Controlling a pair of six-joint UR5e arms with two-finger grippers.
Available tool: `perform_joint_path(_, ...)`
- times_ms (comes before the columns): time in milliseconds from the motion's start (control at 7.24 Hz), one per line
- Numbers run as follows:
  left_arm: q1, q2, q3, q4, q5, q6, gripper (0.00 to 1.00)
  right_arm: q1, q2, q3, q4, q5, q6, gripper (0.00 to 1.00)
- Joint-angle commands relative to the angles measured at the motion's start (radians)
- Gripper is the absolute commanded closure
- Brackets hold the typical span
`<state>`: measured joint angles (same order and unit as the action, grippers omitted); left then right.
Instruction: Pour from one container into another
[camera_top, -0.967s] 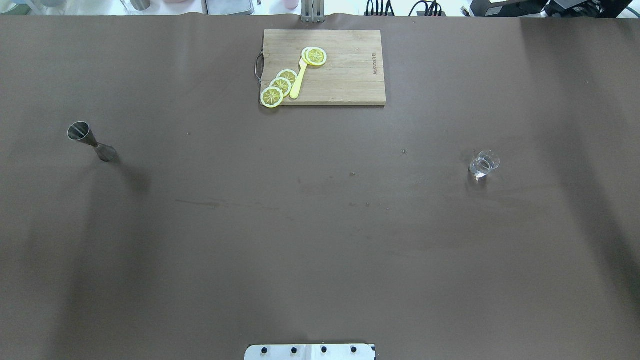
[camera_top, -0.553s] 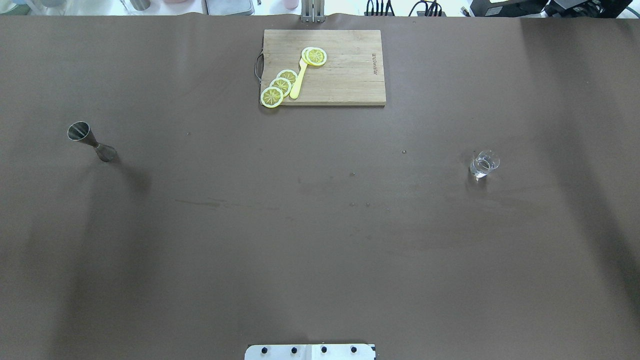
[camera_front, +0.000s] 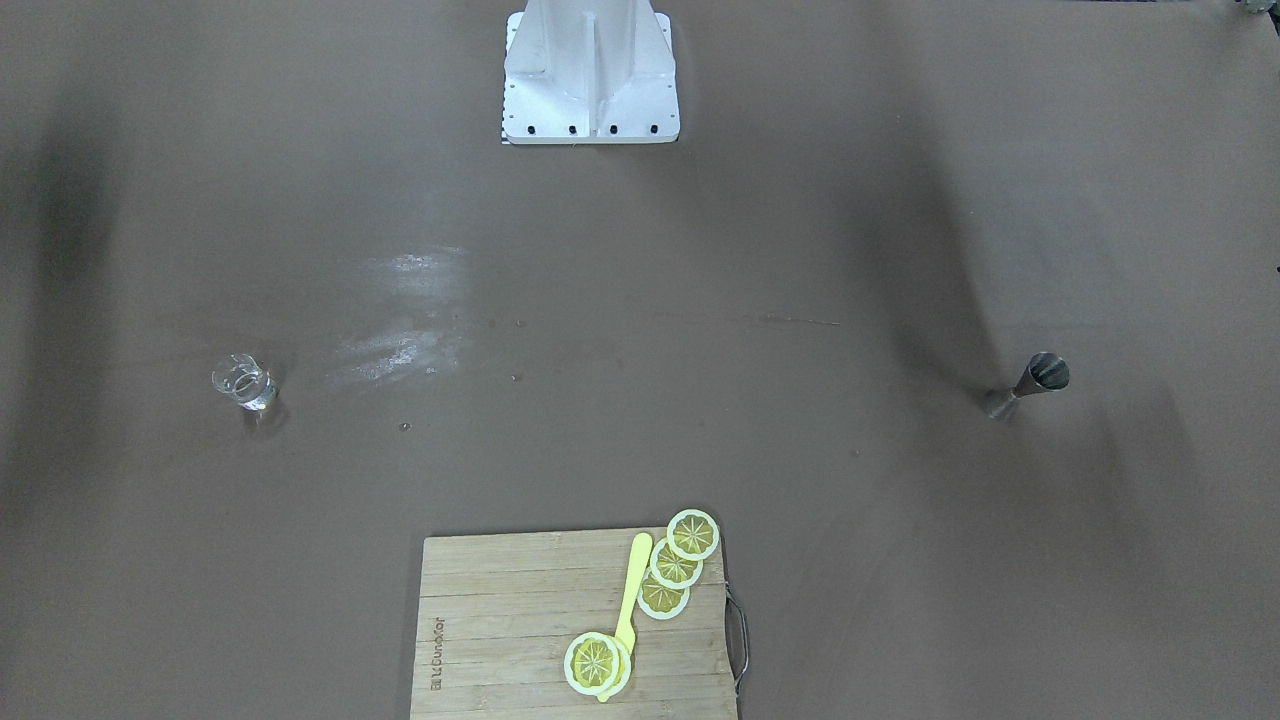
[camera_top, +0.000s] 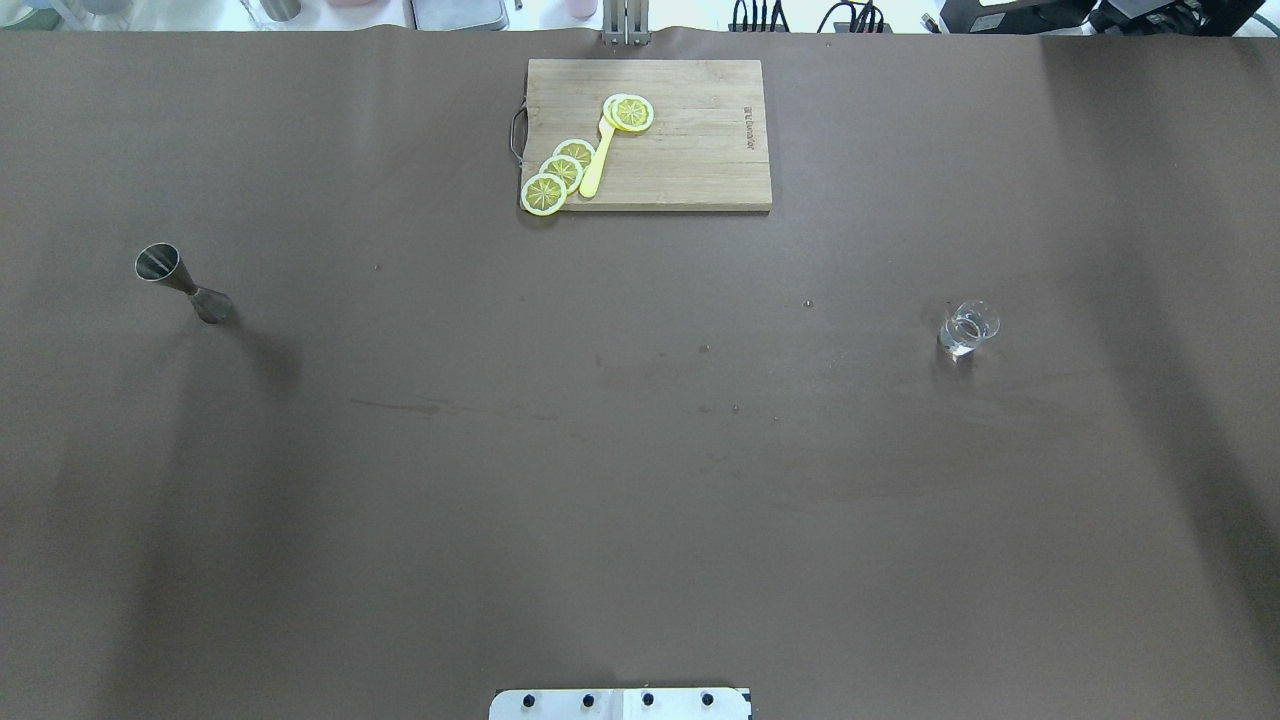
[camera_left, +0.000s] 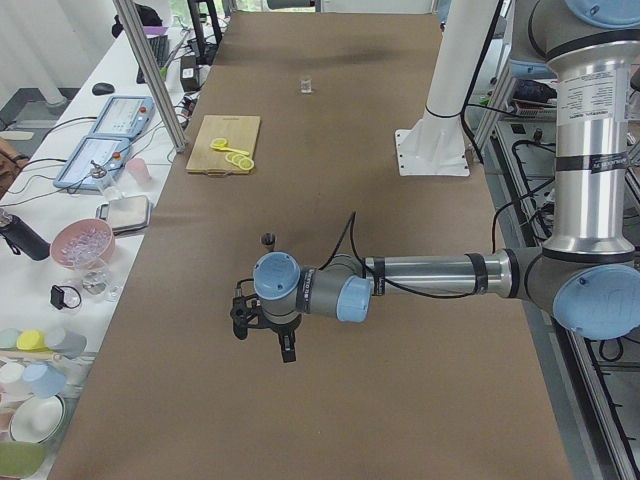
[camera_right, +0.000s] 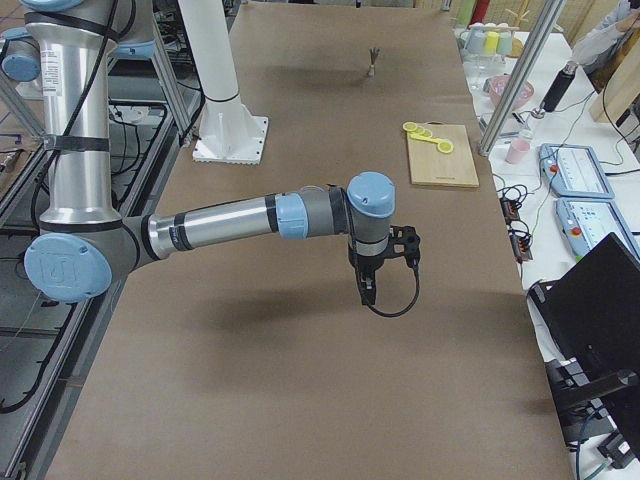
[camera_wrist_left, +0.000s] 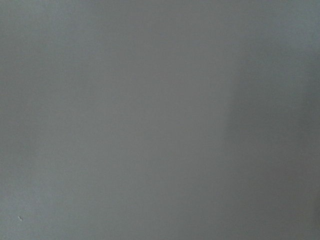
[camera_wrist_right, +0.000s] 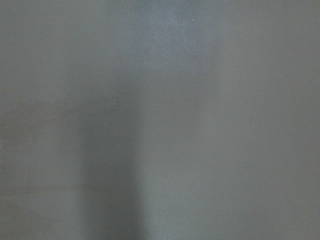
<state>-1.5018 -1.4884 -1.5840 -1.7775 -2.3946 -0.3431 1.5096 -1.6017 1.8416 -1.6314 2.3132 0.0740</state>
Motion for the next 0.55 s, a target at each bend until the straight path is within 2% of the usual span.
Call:
perform_joint_path(0,0.002,-0.006,-0.001,0.003,0.0,-0.001,0.01,0.0,-0.009,-0.005,0.103,0.0,0.001,0.0)
perform_joint_path(415,0.002,-0.015,0.001,0.007,0.002,-0.002,0.01,-0.005,-0.006,-0.005,0.166,0.009,0.001,0.0)
